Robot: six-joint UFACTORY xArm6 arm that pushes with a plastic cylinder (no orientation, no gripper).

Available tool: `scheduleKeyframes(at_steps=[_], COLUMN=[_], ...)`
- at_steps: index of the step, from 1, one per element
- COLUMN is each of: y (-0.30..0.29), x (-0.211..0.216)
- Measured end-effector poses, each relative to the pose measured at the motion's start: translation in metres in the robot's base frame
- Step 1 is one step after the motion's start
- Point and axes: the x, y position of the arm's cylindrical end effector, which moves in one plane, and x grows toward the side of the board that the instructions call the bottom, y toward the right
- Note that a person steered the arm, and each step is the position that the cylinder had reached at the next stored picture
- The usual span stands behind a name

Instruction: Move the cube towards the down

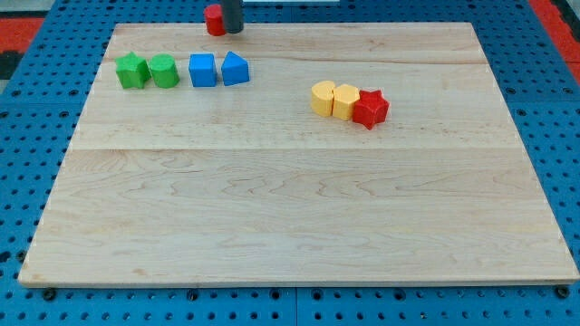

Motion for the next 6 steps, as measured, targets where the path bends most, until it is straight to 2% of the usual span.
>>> scheduleKeyframes(at_steps=[4, 5, 6], y=[-0.024, -0.036, -0.040], x=[0.030, 0.054, 0.096])
